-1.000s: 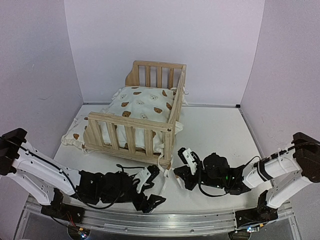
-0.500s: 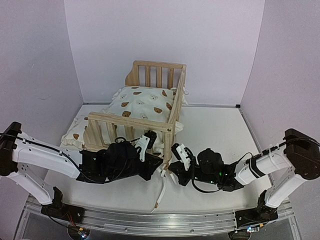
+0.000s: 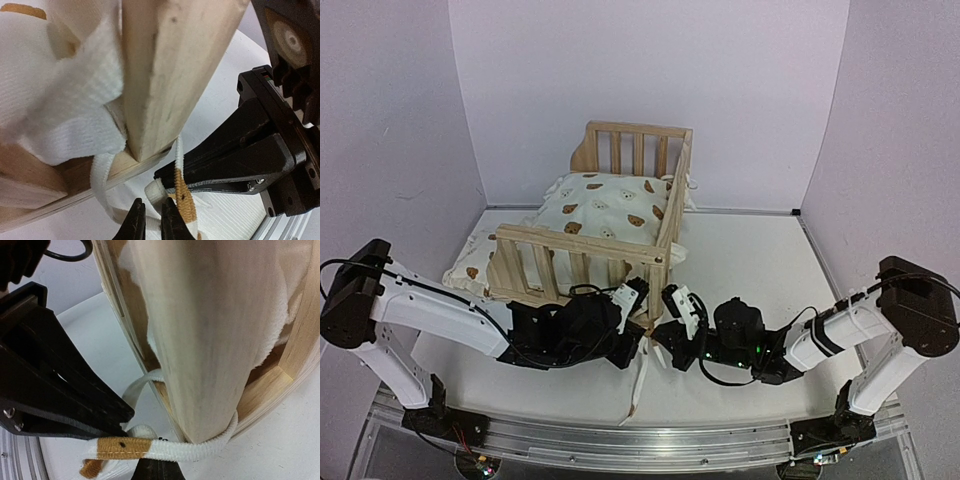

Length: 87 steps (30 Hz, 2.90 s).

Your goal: Set up the pet bed

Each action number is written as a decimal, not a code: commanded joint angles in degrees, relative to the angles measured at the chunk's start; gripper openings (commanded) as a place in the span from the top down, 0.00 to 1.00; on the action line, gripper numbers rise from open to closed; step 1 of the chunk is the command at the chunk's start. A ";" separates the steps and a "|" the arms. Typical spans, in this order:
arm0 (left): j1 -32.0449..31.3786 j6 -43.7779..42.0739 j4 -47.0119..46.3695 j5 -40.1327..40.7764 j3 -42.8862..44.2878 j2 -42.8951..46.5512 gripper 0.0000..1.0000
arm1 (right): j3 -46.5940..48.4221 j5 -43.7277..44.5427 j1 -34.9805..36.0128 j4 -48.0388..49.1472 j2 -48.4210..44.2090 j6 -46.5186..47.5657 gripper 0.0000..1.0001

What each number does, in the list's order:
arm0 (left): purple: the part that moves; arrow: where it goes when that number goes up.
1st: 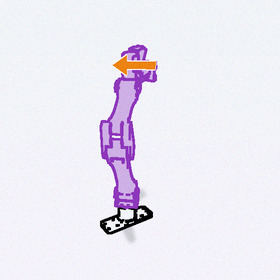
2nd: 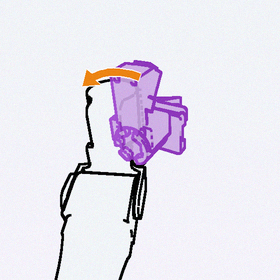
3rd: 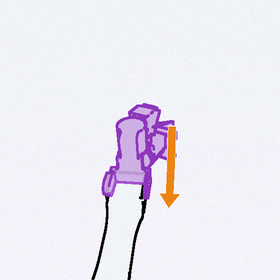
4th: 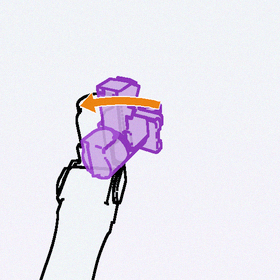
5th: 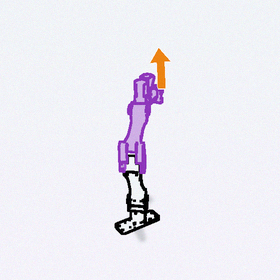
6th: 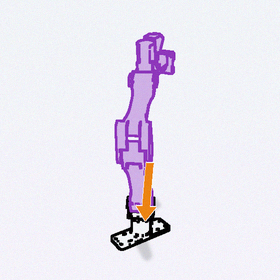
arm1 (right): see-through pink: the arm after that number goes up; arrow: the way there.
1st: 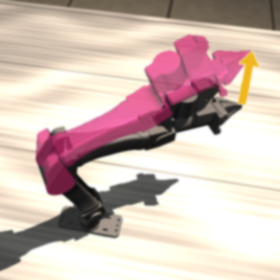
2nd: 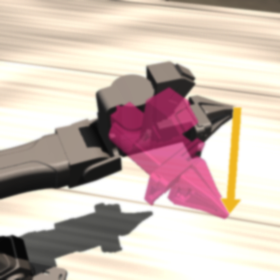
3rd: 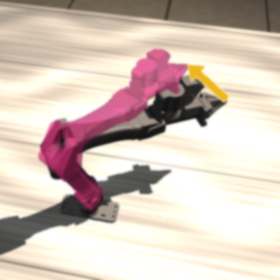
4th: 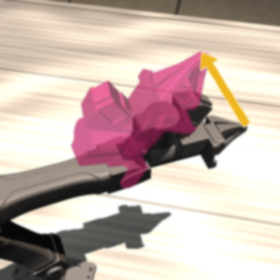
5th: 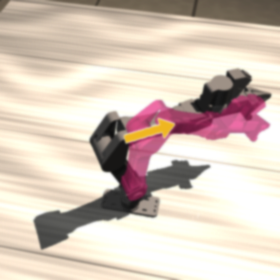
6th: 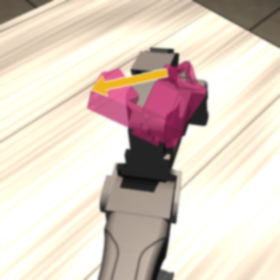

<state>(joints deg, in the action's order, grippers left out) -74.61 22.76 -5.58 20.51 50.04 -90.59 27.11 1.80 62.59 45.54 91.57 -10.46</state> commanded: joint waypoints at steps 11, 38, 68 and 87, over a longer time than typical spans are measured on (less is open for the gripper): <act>0.29 2.14 -1.04 -4.01 2.82 0.17 0.65 | 0.28 -1.16 -0.22 4.20 -0.69 -0.35 1.00; -0.11 -7.17 -8.69 3.08 0.45 0.99 1.00 | -2.89 4.25 -0.30 -9.69 -11.21 -8.25 0.73; -2.19 0.70 -24.90 4.89 -7.75 4.19 1.00 | -1.26 -4.08 1.84 -27.51 -24.15 -13.35 0.27; -2.64 13.61 -26.05 10.73 -12.25 10.41 1.00 | -3.68 20.19 7.73 -7.77 -5.51 -25.99 1.00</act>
<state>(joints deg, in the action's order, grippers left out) -76.73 28.67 -27.75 25.80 40.60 -85.73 25.04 15.38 70.17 35.99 89.54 -30.87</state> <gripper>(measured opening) 0.007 0.094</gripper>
